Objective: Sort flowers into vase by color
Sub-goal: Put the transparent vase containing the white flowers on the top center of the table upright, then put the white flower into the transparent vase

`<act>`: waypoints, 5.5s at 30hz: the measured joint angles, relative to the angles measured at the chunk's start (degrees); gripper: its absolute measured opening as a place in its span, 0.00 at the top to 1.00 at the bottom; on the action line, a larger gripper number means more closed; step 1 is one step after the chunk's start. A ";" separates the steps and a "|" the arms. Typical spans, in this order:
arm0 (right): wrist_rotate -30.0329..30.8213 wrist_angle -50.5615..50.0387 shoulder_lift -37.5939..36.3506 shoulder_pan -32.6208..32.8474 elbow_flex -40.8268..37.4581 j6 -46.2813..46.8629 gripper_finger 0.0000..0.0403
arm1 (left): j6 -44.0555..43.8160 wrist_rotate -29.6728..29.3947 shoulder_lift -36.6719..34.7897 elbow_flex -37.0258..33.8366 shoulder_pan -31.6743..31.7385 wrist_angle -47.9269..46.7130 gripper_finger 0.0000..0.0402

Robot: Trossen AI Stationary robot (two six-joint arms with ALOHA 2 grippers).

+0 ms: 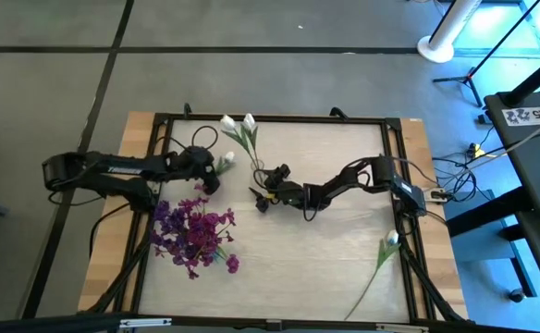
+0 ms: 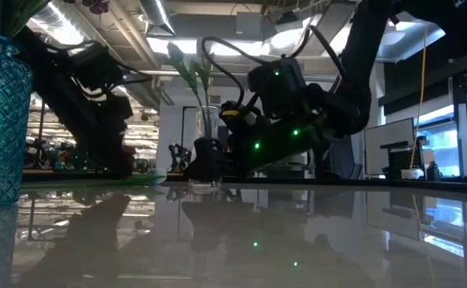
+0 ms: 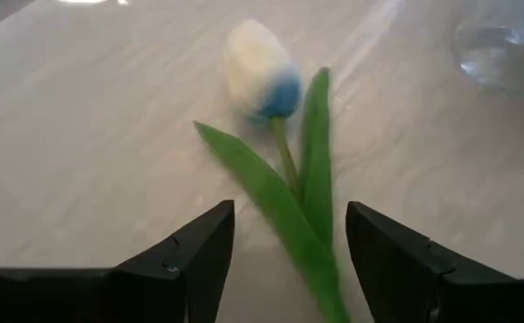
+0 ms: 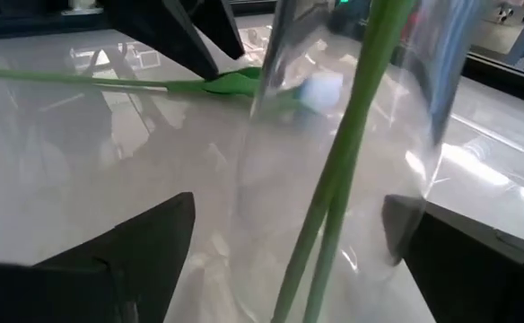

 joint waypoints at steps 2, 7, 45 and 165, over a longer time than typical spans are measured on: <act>0.05 -1.85 -0.84 0.39 0.00 0.39 0.08 | -0.66 -2.12 1.79 -0.11 0.94 -0.27 0.48; 1.30 -7.06 -2.79 2.13 0.02 0.81 0.08 | -0.62 1.95 7.27 -0.04 1.86 4.99 0.52; 7.68 -39.19 -22.62 4.46 -0.09 5.31 0.08 | 5.77 -2.68 -19.91 0.13 -1.46 24.85 1.00; -45.45 -94.93 -53.86 44.48 -26.92 125.81 0.42 | -27.22 11.73 -24.93 11.91 -33.32 14.05 0.68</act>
